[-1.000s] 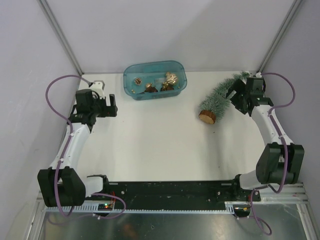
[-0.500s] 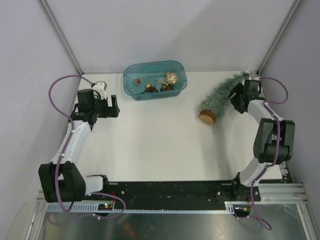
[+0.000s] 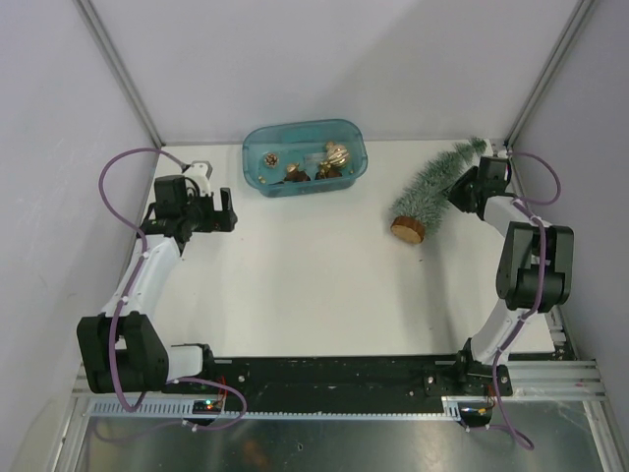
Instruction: Decorate the small christmas tree
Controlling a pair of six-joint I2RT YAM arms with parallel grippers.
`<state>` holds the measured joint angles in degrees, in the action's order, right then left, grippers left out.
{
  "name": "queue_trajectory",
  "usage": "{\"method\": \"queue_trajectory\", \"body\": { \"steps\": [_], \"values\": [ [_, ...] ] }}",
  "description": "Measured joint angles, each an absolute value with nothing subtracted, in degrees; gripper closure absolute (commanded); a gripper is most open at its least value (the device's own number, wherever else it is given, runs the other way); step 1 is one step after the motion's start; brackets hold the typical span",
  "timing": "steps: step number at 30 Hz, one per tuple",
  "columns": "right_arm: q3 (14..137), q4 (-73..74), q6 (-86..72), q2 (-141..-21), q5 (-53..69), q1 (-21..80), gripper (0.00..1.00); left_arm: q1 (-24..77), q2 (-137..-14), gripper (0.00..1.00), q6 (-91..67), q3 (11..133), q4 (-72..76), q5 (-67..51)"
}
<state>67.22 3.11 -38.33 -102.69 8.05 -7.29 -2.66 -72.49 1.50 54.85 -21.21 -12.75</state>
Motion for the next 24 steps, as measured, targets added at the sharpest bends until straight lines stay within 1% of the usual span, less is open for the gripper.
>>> {"method": "queue_trajectory", "body": {
  "steps": [3, 5, 10, 12, 20, 24],
  "values": [
    [67.22, 2.70, -38.70, -103.31, 8.38, -6.96, 0.93, -2.66, -72.49, 0.00, 1.50, 54.85, -21.21, -12.88],
    [67.22, 2.66, -38.61, -103.39, 8.32, -6.66, 0.98, -2.66, -72.49, 0.00, 1.50, 54.85, -21.21, -13.06],
    [67.20, 2.79, -37.36, -101.65, 6.61, -3.92, 1.00, -2.66, -72.49, 0.00, 1.50, 54.85, -21.21, -13.72],
    [66.39, 2.39, -36.56, -98.76, 5.54, -1.87, 1.00, -2.66, -72.49, 0.00, 1.50, 54.85, -21.21, -13.76],
    [56.60, -0.19, -33.63, -79.33, 1.06, 8.86, 1.00, -2.66, -72.51, 0.00, 1.50, 54.85, -21.26, -13.76],
    [49.60, -1.89, -32.73, -70.08, -2.52, 14.63, 1.00, -2.66, -73.12, 0.00, 1.48, 54.85, -21.26, -13.76]
  ]
}}
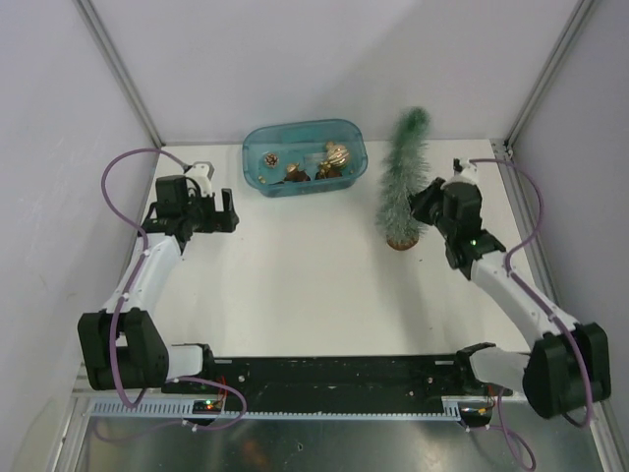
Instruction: Decorate the small christmas tree
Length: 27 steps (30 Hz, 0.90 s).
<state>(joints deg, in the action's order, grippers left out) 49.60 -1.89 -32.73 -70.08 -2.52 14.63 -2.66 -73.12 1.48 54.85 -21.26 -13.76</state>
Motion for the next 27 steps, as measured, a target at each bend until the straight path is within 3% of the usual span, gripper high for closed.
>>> {"method": "queue_trajectory", "body": {
  "steps": [10, 27],
  "values": [
    [38.13, -3.68, -34.48, -57.60, -9.63, 27.81, 1.00, -2.66, -74.28, 0.00, 1.41, 54.85, -21.58, -14.22],
    [35.20, -18.04, -45.36, -59.94, -6.63, 37.15, 1.00, -2.63, -72.40, 0.00, -0.08, 54.85, -21.63, -14.31]
  ]
}}
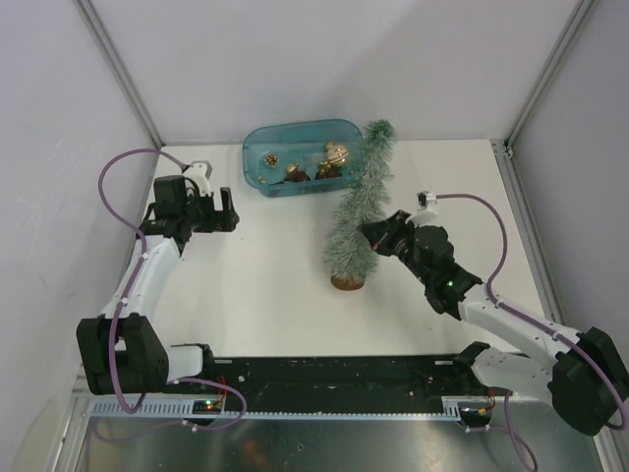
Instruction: Decorate the small christmas tree
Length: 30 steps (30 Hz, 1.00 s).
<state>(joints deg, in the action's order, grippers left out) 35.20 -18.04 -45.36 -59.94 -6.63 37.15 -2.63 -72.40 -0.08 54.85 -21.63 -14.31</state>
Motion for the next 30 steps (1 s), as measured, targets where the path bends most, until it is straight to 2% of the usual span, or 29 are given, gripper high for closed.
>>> {"method": "queue_trajectory", "body": {
  "steps": [10, 30],
  "values": [
    [28.95, -26.13, -46.37, -61.69, -6.31, 45.10, 1.00, -2.63, -71.13, 0.00, -0.05, 54.83, -21.65, -14.26],
    [25.23, -16.16, -33.56, -49.15, -22.28, 64.86, 1.00, -1.98, -71.13, 0.00, -0.14, 54.74, -21.69, -14.26]
  ]
}}
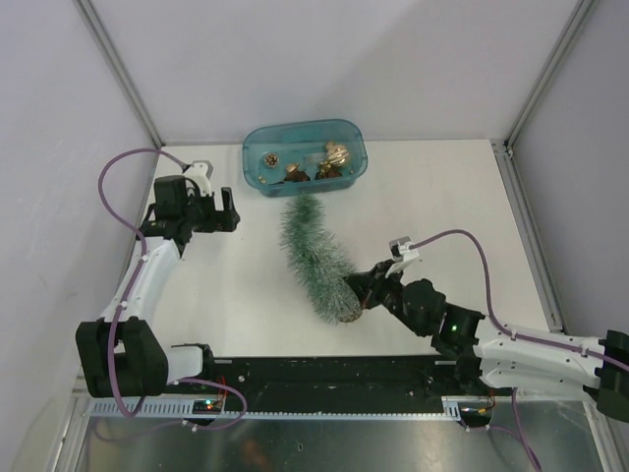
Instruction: Decorate the small christmas tree
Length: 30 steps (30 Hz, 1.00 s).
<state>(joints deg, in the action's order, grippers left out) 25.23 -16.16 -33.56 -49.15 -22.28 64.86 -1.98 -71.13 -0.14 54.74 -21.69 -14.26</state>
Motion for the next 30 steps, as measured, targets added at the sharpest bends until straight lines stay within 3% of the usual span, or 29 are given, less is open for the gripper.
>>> {"method": "queue_trajectory", "body": {
  "steps": [8, 14, 21, 26, 30],
  "values": [
    [20.18, -14.44, -33.89, -43.03, -27.55, 67.51, 1.00, -1.45, -70.98, 0.00, -0.16, 54.74, -21.78, -14.26],
    [17.93, -10.87, -34.68, -37.60, -30.22, 68.99, 0.82, -1.02, -70.43, 0.00, -0.16, 54.74, -22.02, -14.22],
    [17.63, -7.03, -34.87, -33.89, -31.44, 69.21, 0.69, 0.47, -70.43, 0.00, -0.12, 54.74, -22.15, -14.02],
    [17.61, -5.23, -34.76, -31.88, -31.46, 69.32, 0.48, 1.37, -70.43, 0.00, -0.05, 54.76, -22.41, -13.91],
    [17.63, -3.18, -34.37, -30.15, -31.48, 69.71, 0.36, 1.56, -70.70, 0.00, -0.03, 55.11, -22.70, -13.74]
  ]
}}
